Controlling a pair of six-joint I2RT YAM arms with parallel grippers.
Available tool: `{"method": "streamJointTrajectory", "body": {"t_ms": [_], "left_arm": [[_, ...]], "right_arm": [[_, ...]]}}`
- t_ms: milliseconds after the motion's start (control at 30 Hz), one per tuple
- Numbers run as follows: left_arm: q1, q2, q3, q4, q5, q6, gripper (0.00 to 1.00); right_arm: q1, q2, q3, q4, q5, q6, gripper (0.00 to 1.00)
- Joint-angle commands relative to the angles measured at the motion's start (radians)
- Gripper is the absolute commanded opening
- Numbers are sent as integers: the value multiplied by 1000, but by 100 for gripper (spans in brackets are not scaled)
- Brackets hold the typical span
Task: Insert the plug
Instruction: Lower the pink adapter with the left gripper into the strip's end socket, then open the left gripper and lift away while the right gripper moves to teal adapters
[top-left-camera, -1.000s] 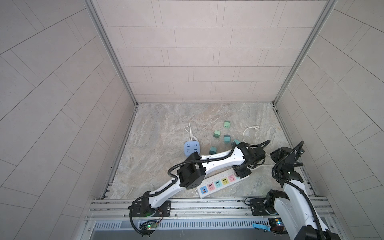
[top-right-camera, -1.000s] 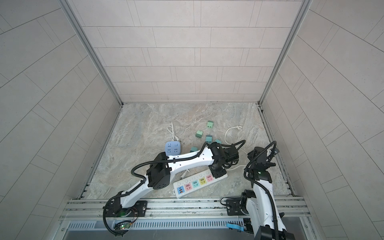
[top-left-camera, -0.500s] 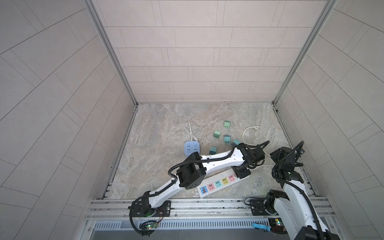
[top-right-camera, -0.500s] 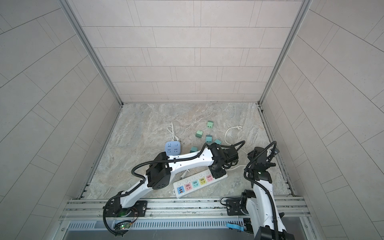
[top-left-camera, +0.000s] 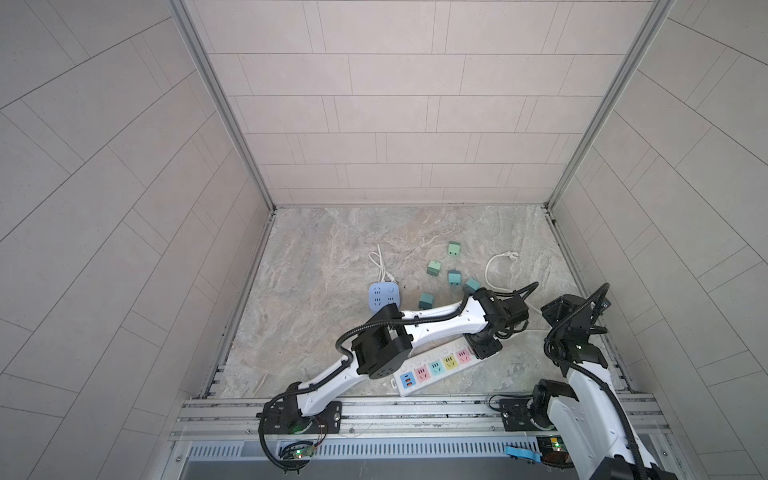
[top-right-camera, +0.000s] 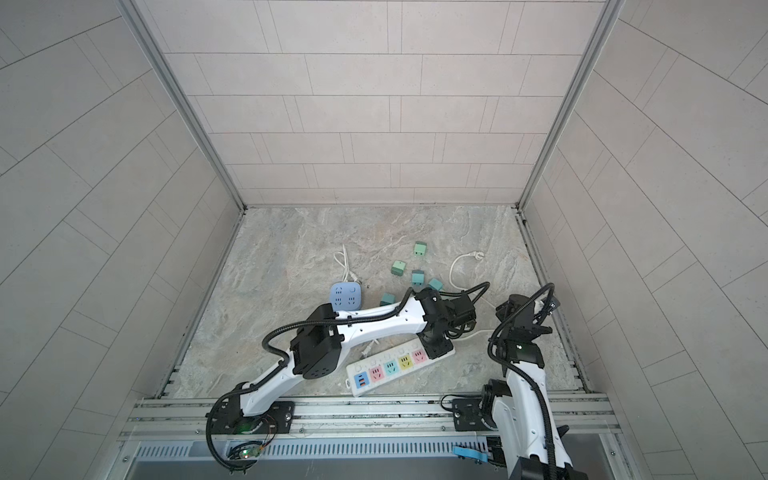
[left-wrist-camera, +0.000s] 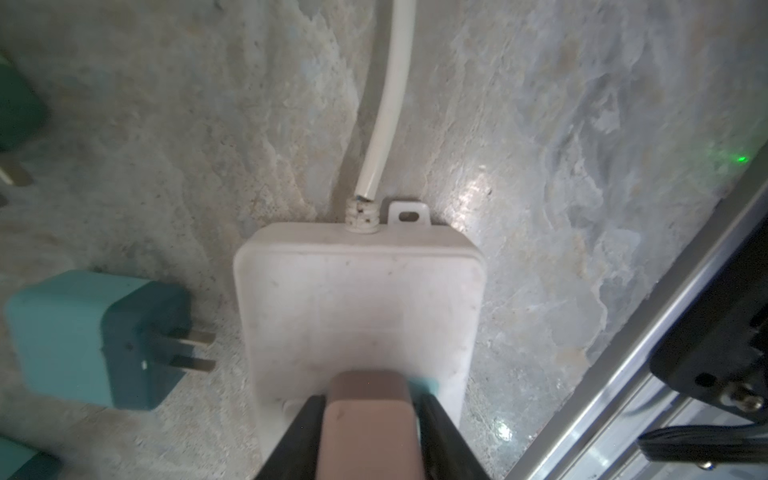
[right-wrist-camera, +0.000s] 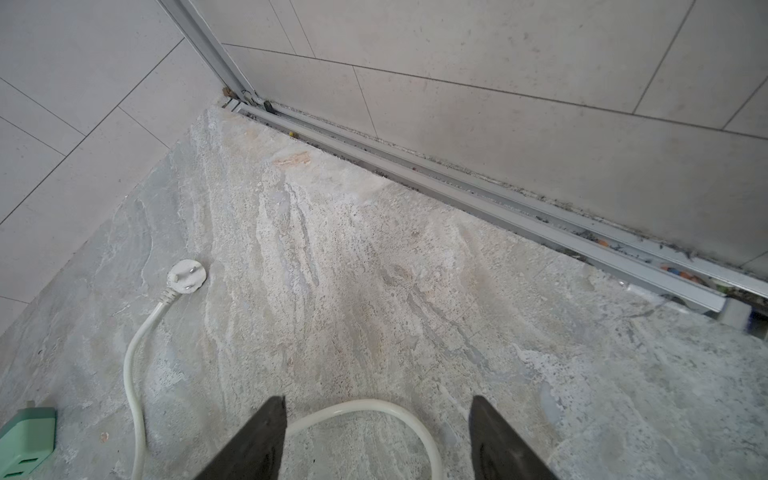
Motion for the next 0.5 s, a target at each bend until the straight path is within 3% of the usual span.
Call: {"method": "streamJointTrajectory", "body": {"t_ms": [0,133,300,467], "left_arm": [[0,8,8,-11,-2,21,56],[1,-33,45,-15,-3,40,69],[1,-114,71,-46,-53,51,73],[3,-312,-84,17,-144,41,75]], "right_arm": [[-4,-11,-12,-22,23,13,71],[-4,-8,-11,-22,23,18,72],[-4,-5,-12,-20,19,16,72],[-3,-17,-16,-9,2,6,78]]}}
